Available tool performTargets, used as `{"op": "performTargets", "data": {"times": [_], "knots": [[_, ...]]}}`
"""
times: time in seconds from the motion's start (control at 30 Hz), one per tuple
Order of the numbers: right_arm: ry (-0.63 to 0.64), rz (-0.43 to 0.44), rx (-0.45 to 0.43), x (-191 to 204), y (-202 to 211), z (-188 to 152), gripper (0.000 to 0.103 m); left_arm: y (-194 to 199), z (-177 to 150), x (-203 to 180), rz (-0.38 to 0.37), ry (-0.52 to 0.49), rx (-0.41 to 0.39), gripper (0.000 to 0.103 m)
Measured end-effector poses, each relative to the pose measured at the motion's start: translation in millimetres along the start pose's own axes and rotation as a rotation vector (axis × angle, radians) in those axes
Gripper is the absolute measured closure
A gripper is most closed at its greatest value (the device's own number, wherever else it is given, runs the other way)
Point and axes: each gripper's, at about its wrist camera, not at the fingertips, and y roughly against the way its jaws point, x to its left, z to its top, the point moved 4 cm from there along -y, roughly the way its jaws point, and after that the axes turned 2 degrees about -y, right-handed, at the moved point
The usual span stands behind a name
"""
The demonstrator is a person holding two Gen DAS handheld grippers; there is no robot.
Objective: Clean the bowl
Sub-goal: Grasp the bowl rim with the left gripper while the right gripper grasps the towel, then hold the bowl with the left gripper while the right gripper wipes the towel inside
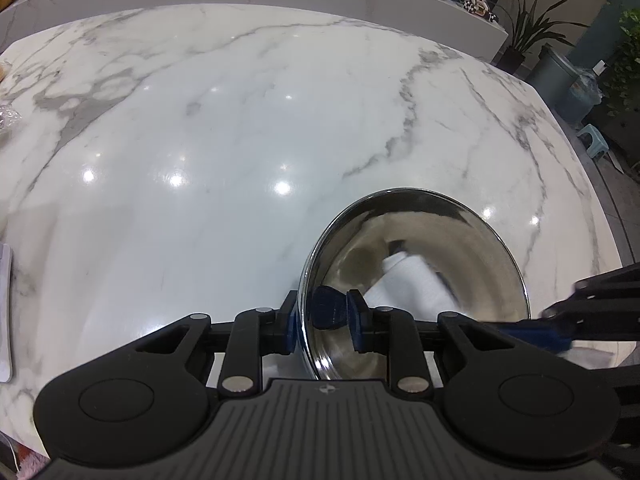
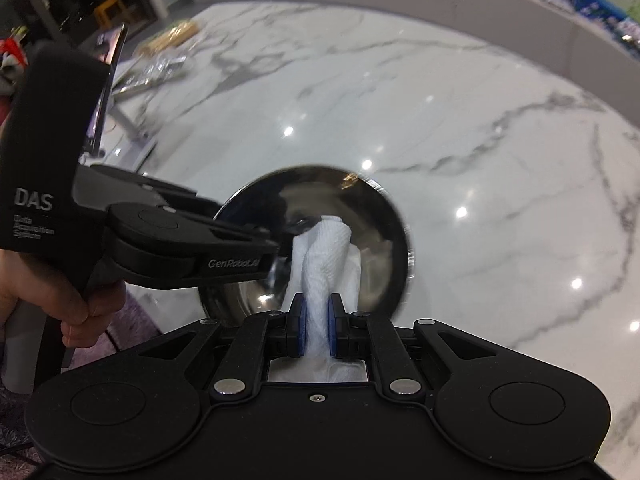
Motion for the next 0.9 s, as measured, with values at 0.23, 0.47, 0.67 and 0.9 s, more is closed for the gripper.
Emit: {"op": "performTargets", "data": {"times": [0.23, 0.47, 0.67, 0.9], "knots": [[0.109, -0.009, 0.1, 15, -22, 3, 0.094, 0, 1, -1, 0.002, -0.019, -0.003, 0.081], [0.293, -0.131, 0.139, 23, -31, 6, 0.095, 1, 2, 0, -0.003, -0.026, -0.005, 0.083], [0.365, -0.218, 0.127, 22, -32, 8, 0.095, 0, 3, 0, 0.0, -0.01, 0.005, 0.08], [0.326, -0.183, 0.122, 14, -31, 10, 0.094, 1, -8, 7, -0.05, 0.081, 0.058, 0.064]]}}
